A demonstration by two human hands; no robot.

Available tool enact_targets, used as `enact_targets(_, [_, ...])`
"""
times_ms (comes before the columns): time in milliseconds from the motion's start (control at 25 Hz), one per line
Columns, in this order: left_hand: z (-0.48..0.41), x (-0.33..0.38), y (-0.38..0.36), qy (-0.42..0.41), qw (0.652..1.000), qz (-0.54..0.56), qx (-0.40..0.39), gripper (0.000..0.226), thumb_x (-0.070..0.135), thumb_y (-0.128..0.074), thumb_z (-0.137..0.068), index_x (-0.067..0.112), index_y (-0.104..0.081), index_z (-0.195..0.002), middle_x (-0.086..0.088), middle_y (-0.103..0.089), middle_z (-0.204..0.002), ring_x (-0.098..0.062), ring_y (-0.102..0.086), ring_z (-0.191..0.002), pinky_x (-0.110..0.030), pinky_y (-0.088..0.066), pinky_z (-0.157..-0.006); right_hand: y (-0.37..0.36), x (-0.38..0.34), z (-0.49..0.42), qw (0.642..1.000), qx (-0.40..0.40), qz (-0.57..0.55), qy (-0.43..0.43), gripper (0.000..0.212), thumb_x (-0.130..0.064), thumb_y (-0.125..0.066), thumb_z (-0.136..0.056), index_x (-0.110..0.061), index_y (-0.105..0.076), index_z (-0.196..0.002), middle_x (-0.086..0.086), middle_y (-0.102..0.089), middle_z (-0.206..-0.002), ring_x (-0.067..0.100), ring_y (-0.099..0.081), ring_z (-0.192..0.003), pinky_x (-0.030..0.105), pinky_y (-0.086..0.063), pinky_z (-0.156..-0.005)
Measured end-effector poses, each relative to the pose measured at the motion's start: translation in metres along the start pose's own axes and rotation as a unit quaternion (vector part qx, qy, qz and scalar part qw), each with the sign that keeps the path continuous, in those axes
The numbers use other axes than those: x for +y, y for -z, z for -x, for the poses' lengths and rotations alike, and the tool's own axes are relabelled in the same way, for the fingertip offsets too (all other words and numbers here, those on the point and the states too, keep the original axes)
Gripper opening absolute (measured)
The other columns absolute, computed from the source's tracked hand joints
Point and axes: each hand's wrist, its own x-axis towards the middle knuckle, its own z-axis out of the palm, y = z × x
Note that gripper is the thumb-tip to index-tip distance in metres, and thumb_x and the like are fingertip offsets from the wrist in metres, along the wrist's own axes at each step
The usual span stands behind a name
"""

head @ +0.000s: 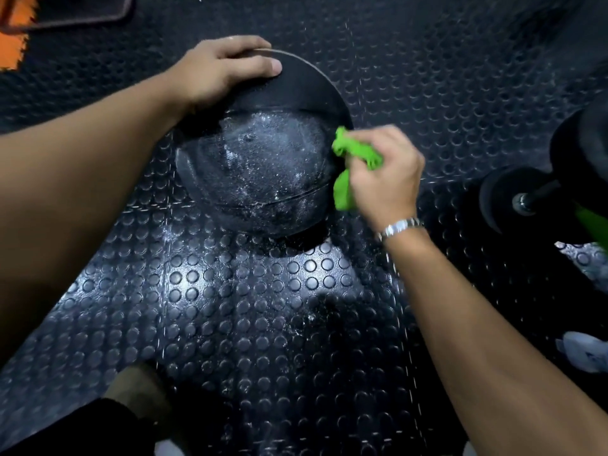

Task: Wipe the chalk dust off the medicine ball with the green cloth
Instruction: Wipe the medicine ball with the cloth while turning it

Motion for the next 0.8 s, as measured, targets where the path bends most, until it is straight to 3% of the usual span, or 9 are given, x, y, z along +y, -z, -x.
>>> enact_targets(80, [0.001, 0.0, -0.004, -0.002, 1.0, -0.008, -0.001, 0.054, 0.071, -0.082, -0.068, 0.052, -0.074, -0.119, 0.02, -0.072, -0.126, -0.006, -0.069, -0.118, -0.036, -0.049, -0.113, -0.008, -0.012, -0.02, 1.0, 0.023, -0.008, -0.019, 0.027, -0.001, -0.066, -0.072, -0.014, -0.08, -0.091, 0.001, -0.072, -0.09, 0.012, -0.065, -0.081, 0.027, -0.053, -0.079])
enact_targets(240, [0.0, -0.002, 0.001, -0.008, 1.0, -0.007, 0.004, 0.056, 0.071, -0.083, -0.065, 0.051, -0.075, -0.117, 0.018, -0.074, -0.125, -0.006, -0.069, -0.117, -0.037, -0.049, -0.115, -0.001, -0.016, 0.015, 0.995, -0.048, 0.008, 0.092, 0.032, 0.007, -0.065, -0.068, -0.008, -0.079, -0.093, 0.006, -0.071, -0.092, 0.021, -0.066, -0.084, 0.027, -0.053, -0.077])
enact_targets(400, [0.0, -0.001, -0.003, -0.008, 1.0, -0.018, -0.003, 0.053, 0.073, -0.082, -0.066, 0.055, -0.074, -0.115, 0.021, -0.073, -0.124, -0.006, -0.068, -0.119, -0.037, -0.047, -0.116, -0.004, -0.012, -0.014, 1.0, 0.022, -0.002, -0.013, 0.027, 0.001, -0.067, -0.07, -0.014, -0.08, -0.088, 0.0, -0.073, -0.088, 0.013, -0.066, -0.08, 0.032, -0.054, -0.076])
enact_targets(560, [0.0, 0.001, -0.003, -0.006, 1.0, -0.021, 0.012, 0.054, 0.075, -0.081, -0.064, 0.056, -0.074, -0.114, 0.024, -0.073, -0.122, -0.003, -0.067, -0.119, -0.035, -0.046, -0.116, -0.009, -0.031, 0.008, 0.991, -0.043, -0.001, 0.125, 0.028, 0.004, -0.065, -0.068, -0.007, -0.079, -0.089, 0.007, -0.071, -0.089, 0.026, -0.066, -0.082, 0.034, -0.054, -0.073])
enact_targets(720, [0.003, 0.005, -0.007, -0.012, 0.998, -0.054, 0.003, 0.047, 0.079, -0.076, -0.067, 0.064, -0.07, -0.111, 0.028, -0.07, -0.125, -0.003, -0.064, -0.123, -0.034, -0.043, -0.118, 0.0, -0.014, 0.0, 0.999, 0.022, 0.009, 0.03, 0.029, 0.003, -0.062, -0.066, -0.01, -0.079, -0.086, 0.003, -0.072, -0.087, 0.023, -0.067, -0.081, 0.039, -0.054, -0.071])
enact_targets(800, [0.001, 0.01, -0.01, -0.008, 0.998, -0.065, 0.004, 0.048, 0.081, -0.075, -0.066, 0.065, -0.07, -0.11, 0.028, -0.067, -0.128, -0.002, -0.061, -0.125, -0.033, -0.042, -0.118, -0.009, -0.032, -0.009, 0.999, 0.017, 0.002, 0.042, 0.03, -0.001, -0.061, -0.067, -0.011, -0.079, -0.089, 0.004, -0.071, -0.089, 0.025, -0.066, -0.082, 0.039, -0.054, -0.072])
